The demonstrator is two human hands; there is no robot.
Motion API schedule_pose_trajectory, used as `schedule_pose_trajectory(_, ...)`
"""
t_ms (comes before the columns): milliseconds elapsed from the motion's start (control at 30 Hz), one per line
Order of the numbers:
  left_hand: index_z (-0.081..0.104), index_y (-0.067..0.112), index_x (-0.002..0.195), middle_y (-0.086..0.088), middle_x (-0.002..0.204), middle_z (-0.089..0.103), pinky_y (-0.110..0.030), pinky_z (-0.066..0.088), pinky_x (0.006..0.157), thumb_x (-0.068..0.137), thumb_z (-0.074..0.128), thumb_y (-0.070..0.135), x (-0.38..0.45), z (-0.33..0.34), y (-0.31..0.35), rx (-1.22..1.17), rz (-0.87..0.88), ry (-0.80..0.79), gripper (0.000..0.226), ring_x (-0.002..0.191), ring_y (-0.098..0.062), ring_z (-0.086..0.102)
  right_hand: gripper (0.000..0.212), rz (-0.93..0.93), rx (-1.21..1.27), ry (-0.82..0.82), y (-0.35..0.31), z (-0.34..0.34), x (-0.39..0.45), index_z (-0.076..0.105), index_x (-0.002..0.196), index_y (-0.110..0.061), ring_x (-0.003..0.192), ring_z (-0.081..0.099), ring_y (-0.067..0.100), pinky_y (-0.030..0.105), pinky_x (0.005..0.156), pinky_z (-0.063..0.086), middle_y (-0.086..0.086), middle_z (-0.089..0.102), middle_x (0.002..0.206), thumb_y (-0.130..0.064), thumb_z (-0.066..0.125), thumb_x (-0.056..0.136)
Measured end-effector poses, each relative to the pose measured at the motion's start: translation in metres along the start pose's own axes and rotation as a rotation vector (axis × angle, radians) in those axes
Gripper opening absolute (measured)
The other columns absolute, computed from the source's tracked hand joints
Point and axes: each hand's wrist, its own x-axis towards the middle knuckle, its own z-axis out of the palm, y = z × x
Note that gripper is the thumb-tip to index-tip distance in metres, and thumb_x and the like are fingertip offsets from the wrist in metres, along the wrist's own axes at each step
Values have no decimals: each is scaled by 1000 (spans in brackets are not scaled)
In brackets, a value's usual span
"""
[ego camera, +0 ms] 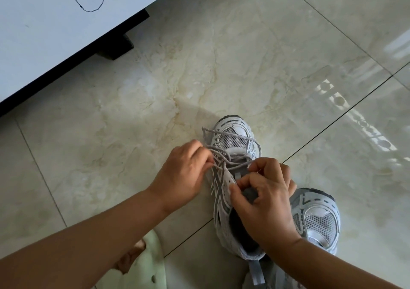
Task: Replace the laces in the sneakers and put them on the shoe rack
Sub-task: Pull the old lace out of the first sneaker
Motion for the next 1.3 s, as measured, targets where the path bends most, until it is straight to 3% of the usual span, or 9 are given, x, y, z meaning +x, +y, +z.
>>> schedule_pose_trajectory(167, 60, 9, 83, -4, 82, 51, -36, 43, 61, 90, 46, 24, -6, -12, -23, 71, -104, 41, 21, 68, -20, 49, 22, -3, 13, -8, 3, -1, -2, 57, 55, -27, 91, 31, 5, 26, 72, 17, -20, 36, 91, -44, 56, 70)
schedule_pose_trajectory(333, 65, 10, 101, -2, 101, 59, -28, 47, 68, 87, 51, 26, -4, -10, 16, -98, 12, -55, 25, 77, -15, 57, 22, -14, 17, 3, 3, 0, -2, 58, 56, -26, 89, 32, 5, 26, 71, 18, -18, 37, 90, -42, 56, 70)
schedule_pose_trajectory(467, 68, 10, 97, 0, 88, 65, -23, 49, 66, 84, 52, 35, -1, -2, 31, -320, -100, -49, 32, 73, -9, 60, 24, -22, 16, 7, 3, 0, -1, 59, 56, -24, 89, 32, 5, 26, 71, 19, -15, 40, 91, -43, 56, 71)
schedule_pose_trajectory(600, 67, 11, 83, 0, 77, 60, -23, 43, 62, 85, 52, 32, 7, -1, 18, -216, -110, -49, 26, 68, -12, 55, 23, -19, 26, -5, 4, -1, -1, 57, 55, -24, 89, 33, 7, 28, 74, 22, -14, 41, 90, -41, 56, 70)
schedule_pose_trajectory(733, 66, 7, 86, -4, 79, 61, -31, 49, 60, 86, 64, 16, 3, -6, -8, -123, -281, 35, 9, 68, -19, 58, 23, -19, 25, -8, 5, -2, -1, 57, 54, -22, 88, 32, 6, 19, 82, 22, -14, 41, 89, -39, 56, 70)
schedule_pose_trajectory(967, 65, 15, 108, 5, 98, 63, -6, 40, 65, 82, 59, 24, 2, -9, 32, -254, -163, -110, 28, 69, 1, 50, 25, -34, 27, 6, 5, -1, 0, 59, 56, -22, 88, 33, 7, 27, 75, 24, -14, 41, 89, -41, 56, 71)
schedule_pose_trajectory(1033, 68, 13, 100, 0, 90, 64, -18, 45, 66, 80, 60, 26, 6, -5, 39, -244, -139, -104, 25, 74, -9, 58, 25, -45, 24, 12, 5, -2, 0, 59, 57, -21, 87, 33, 7, 30, 75, 26, -13, 42, 88, -42, 56, 72)
schedule_pose_trajectory(1133, 70, 13, 76, 2, 72, 60, -15, 37, 58, 73, 66, 26, 11, -5, 33, -185, -148, -41, 14, 64, -15, 58, 24, -60, 29, 13, 6, -3, 0, 59, 57, -21, 87, 33, 7, 34, 75, 31, -12, 41, 88, -40, 57, 71)
schedule_pose_trajectory(1300, 68, 19, 74, 6, 73, 56, -19, 36, 52, 72, 67, 31, 5, -10, 19, -146, -204, -18, 13, 59, -10, 53, 22, -49, 57, -24, 6, -3, 0, 58, 59, -20, 88, 36, 10, 35, 78, 37, -9, 44, 89, -39, 58, 70)
